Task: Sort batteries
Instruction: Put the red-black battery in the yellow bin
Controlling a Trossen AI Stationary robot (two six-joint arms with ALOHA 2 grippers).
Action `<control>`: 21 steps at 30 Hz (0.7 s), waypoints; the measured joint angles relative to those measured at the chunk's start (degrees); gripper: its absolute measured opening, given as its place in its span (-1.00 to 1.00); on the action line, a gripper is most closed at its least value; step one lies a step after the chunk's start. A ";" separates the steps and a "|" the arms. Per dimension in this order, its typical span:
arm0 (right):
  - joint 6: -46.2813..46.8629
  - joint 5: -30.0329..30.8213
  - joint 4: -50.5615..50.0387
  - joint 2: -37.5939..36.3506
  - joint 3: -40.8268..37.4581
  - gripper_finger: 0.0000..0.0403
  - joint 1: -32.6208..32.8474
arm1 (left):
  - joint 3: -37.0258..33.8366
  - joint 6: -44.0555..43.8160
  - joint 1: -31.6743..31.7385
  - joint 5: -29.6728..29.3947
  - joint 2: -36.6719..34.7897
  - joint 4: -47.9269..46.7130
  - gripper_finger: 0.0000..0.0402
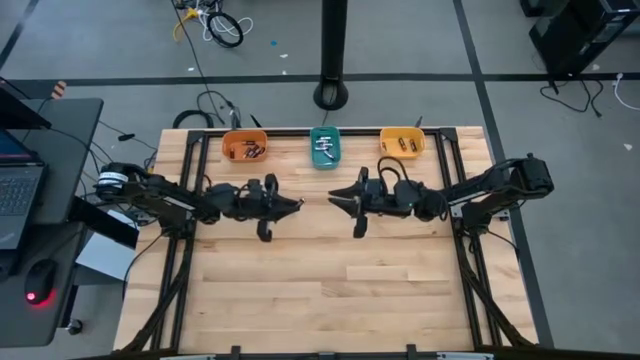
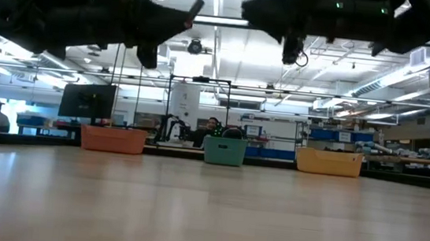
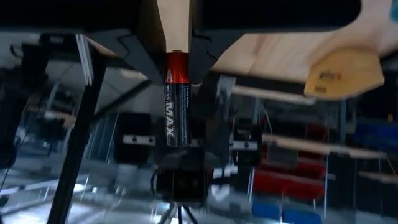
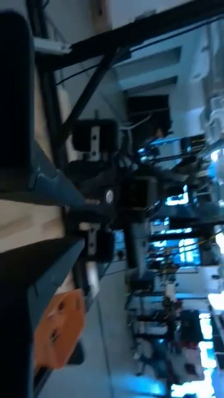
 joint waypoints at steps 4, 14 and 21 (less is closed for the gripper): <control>-0.13 -1.16 -0.39 0.00 3.71 -0.32 0.73 | 0.30 0.32 0.00 0.00 0.00 2.23 -0.78; 0.30 -1.71 -6.65 0.00 9.39 -0.10 1.75 | 7.12 4.93 -0.28 2.47 0.00 -3.07 -0.78; 0.47 -2.08 -6.70 0.00 9.58 -0.10 1.78 | 11.77 6.91 -0.26 3.61 0.00 -7.91 -0.78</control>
